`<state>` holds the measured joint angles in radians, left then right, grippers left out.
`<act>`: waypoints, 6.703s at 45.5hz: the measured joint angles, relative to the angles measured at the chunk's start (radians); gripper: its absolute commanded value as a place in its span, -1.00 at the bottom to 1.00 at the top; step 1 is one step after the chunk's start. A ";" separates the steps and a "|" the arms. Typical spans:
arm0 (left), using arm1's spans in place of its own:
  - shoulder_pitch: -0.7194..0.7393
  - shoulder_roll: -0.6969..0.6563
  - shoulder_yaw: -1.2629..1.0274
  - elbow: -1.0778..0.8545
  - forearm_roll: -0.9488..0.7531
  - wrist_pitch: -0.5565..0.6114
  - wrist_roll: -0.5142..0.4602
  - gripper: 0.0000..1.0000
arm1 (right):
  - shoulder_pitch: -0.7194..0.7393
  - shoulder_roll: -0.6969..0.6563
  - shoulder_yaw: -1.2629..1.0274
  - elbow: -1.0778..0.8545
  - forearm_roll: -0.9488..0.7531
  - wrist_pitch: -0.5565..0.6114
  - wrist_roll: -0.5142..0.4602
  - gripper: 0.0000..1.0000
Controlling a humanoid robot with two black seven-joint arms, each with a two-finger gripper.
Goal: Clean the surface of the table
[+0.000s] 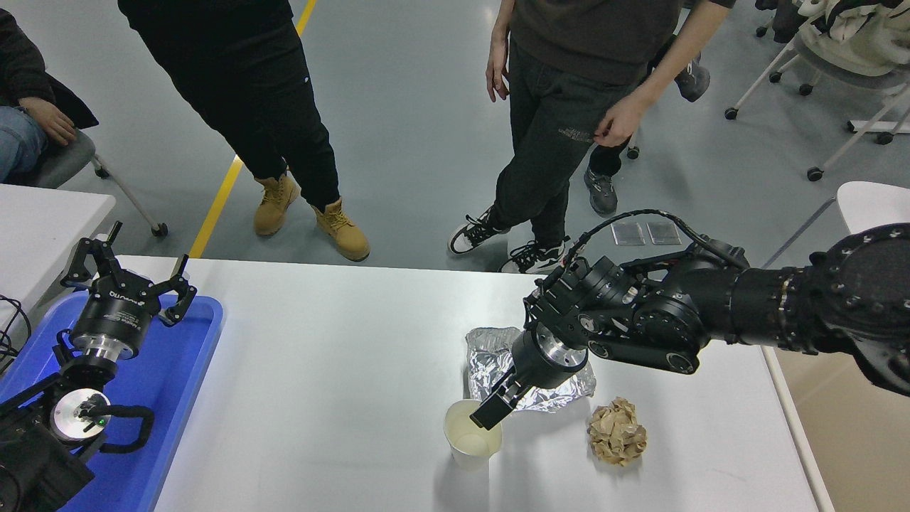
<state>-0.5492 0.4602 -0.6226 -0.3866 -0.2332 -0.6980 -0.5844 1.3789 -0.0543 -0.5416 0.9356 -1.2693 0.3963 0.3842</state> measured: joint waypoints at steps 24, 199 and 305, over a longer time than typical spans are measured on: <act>0.000 0.000 0.000 0.000 0.000 0.000 0.000 1.00 | -0.040 -0.020 0.004 0.000 -0.001 -0.053 0.001 0.89; 0.000 0.000 0.000 0.000 0.000 0.000 0.000 1.00 | 0.020 -0.574 0.513 -0.445 0.316 0.303 0.337 -1.00; 0.000 0.000 0.000 0.000 0.000 0.000 0.000 1.00 | -0.561 -0.499 0.611 -1.172 0.958 -0.146 -0.244 -1.00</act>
<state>-0.5492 0.4602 -0.6223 -0.3865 -0.2331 -0.6980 -0.5844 0.8183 -0.5537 0.0698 -0.2365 -0.3112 0.2502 0.1406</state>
